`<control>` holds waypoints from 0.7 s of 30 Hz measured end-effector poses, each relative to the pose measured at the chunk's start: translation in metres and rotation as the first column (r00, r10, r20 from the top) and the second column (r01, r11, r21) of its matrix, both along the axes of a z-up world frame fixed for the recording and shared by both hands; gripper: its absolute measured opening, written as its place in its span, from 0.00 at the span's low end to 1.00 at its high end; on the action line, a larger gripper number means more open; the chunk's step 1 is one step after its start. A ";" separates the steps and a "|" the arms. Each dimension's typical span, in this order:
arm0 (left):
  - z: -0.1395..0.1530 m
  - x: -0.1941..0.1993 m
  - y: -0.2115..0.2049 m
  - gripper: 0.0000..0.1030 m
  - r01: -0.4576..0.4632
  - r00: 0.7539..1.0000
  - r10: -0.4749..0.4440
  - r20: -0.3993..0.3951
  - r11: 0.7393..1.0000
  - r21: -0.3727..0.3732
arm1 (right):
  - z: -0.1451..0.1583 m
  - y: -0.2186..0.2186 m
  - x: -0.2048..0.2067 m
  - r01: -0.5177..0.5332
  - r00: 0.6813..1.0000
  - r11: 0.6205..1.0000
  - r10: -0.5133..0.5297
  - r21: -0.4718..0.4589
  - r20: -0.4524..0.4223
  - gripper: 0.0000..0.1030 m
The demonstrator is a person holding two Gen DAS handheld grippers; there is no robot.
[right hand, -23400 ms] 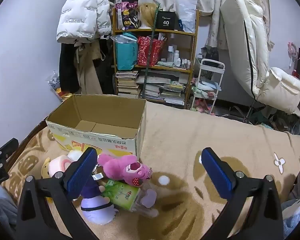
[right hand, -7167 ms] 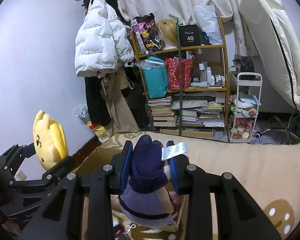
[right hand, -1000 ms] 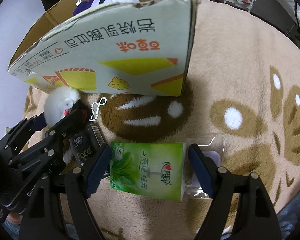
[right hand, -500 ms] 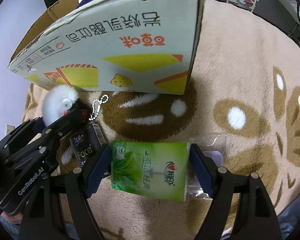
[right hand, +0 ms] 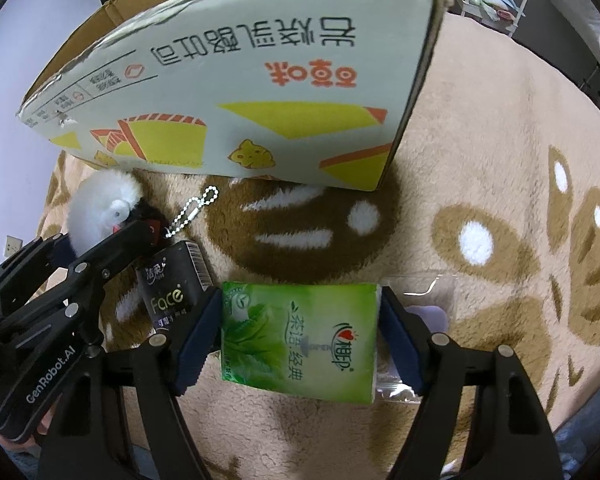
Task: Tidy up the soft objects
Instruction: 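Lift the keychain and green packet and carry both over the box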
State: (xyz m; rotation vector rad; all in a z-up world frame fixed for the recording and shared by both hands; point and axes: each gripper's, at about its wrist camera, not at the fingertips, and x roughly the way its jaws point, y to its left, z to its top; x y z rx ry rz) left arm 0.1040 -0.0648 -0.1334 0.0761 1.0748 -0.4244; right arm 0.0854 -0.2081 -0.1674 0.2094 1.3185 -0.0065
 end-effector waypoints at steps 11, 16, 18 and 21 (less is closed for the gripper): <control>0.016 -0.016 0.011 0.33 -0.011 0.999 0.011 0.036 1.000 -0.016 | 0.027 0.002 -0.007 -0.018 0.993 0.999 0.021 -0.030 0.120 0.76; 0.028 -0.022 0.018 0.33 -0.031 0.998 0.032 0.062 0.999 -0.031 | 0.053 0.000 -0.012 -0.020 0.974 0.999 0.027 -0.035 0.225 0.76; 0.034 -0.026 0.020 0.33 -0.039 0.996 0.042 0.078 0.999 -0.035 | 0.067 0.000 -0.016 -0.018 0.961 0.999 0.029 -0.042 0.276 0.76; 0.047 -0.033 0.023 0.33 -0.041 0.991 0.047 0.124 0.998 -0.046 | 0.089 -0.001 -0.022 -0.004 0.929 0.999 0.022 -0.050 0.368 0.76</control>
